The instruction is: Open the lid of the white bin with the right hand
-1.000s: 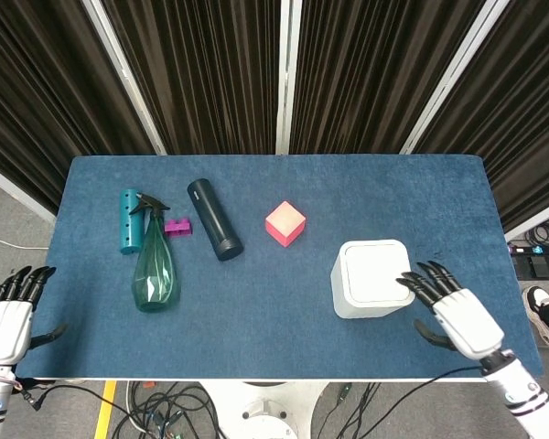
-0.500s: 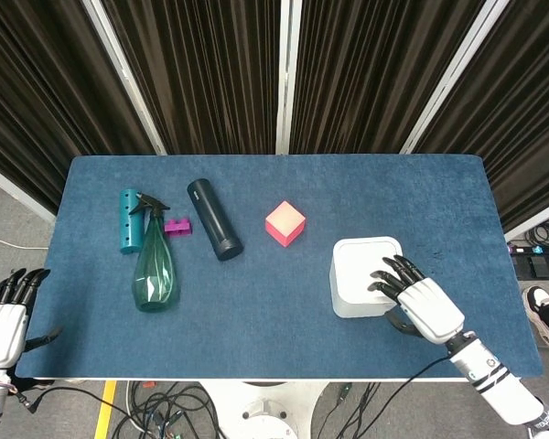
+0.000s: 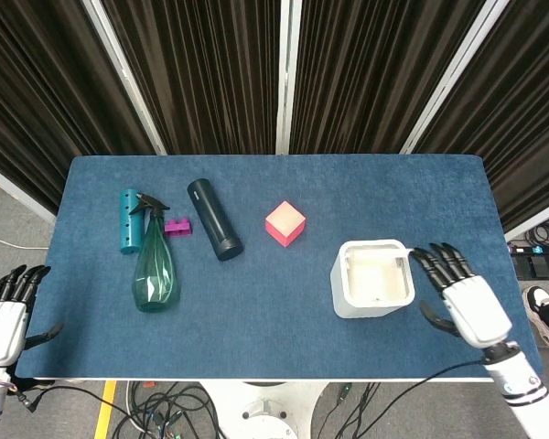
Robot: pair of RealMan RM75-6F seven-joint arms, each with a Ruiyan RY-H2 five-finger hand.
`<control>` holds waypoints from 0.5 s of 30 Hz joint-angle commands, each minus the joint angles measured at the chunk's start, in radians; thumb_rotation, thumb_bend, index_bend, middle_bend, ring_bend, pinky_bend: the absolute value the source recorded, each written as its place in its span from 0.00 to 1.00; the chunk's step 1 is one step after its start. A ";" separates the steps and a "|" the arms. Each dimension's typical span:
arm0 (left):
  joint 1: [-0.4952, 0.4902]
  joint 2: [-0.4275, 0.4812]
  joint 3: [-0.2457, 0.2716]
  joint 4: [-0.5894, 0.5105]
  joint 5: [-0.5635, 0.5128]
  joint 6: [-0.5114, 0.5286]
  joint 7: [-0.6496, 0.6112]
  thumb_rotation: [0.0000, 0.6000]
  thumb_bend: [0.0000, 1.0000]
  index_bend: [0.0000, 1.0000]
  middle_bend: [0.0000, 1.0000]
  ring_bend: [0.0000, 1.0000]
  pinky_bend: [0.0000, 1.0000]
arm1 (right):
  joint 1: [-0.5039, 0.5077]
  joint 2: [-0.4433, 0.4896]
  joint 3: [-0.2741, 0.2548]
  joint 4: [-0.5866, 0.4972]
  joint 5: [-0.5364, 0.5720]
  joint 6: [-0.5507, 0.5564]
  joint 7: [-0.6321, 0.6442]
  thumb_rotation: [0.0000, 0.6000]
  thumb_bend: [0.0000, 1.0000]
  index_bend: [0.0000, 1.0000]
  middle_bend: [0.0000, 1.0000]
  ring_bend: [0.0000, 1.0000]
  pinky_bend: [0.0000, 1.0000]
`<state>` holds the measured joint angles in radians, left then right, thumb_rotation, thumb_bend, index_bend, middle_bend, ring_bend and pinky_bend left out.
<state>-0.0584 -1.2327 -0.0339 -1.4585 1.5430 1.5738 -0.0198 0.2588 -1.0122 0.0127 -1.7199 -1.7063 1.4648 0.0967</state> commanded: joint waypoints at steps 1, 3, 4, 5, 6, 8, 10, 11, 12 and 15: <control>0.000 -0.001 0.000 -0.002 0.000 -0.002 -0.001 1.00 0.09 0.13 0.14 0.09 0.17 | -0.058 -0.022 -0.024 0.044 0.029 0.042 0.045 1.00 0.30 0.00 0.01 0.00 0.00; 0.000 -0.002 0.001 -0.003 0.000 -0.003 0.001 1.00 0.09 0.13 0.14 0.09 0.17 | -0.084 -0.039 -0.039 0.072 0.027 0.065 0.067 1.00 0.30 0.00 0.00 0.00 0.00; 0.000 -0.002 0.001 -0.004 -0.001 -0.004 0.003 1.00 0.09 0.13 0.14 0.09 0.17 | -0.099 -0.048 -0.050 0.090 0.020 0.079 0.076 1.00 0.30 0.00 0.00 0.00 0.00; 0.000 -0.002 0.001 -0.005 -0.001 -0.004 0.004 1.00 0.09 0.13 0.14 0.09 0.17 | -0.110 -0.052 -0.058 0.101 0.014 0.089 0.083 1.00 0.30 0.00 0.00 0.00 0.00; 0.000 -0.002 0.001 -0.007 0.000 -0.004 0.005 1.00 0.09 0.13 0.14 0.09 0.17 | -0.120 -0.056 -0.065 0.110 0.008 0.099 0.088 1.00 0.30 0.00 0.00 0.00 0.00; 0.002 -0.001 0.002 -0.012 0.003 -0.002 0.009 1.00 0.09 0.13 0.14 0.09 0.17 | -0.140 -0.063 -0.080 0.127 -0.008 0.118 0.097 1.00 0.31 0.00 0.00 0.00 0.00; 0.001 -0.004 0.003 -0.016 0.005 -0.002 0.013 1.00 0.09 0.13 0.14 0.09 0.17 | -0.155 -0.069 -0.093 0.142 -0.023 0.131 0.107 1.00 0.31 0.00 0.00 0.00 0.00; 0.002 -0.005 0.004 -0.018 0.007 -0.001 0.013 1.00 0.09 0.13 0.14 0.09 0.17 | -0.160 -0.071 -0.098 0.145 -0.027 0.135 0.111 1.00 0.31 0.00 0.00 0.00 0.00; 0.002 -0.005 0.005 -0.020 0.008 -0.001 0.014 1.00 0.09 0.13 0.14 0.09 0.17 | -0.165 -0.072 -0.102 0.148 -0.031 0.138 0.113 1.00 0.31 0.00 0.00 0.00 0.00; 0.005 -0.005 0.005 -0.022 0.008 0.003 0.021 1.00 0.09 0.13 0.14 0.09 0.17 | -0.174 -0.073 -0.106 0.149 -0.039 0.144 0.107 1.00 0.31 0.00 0.00 0.00 0.00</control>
<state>-0.0537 -1.2377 -0.0287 -1.4802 1.5512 1.5764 0.0013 0.0854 -1.0849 -0.0927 -1.5712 -1.7444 1.6078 0.2042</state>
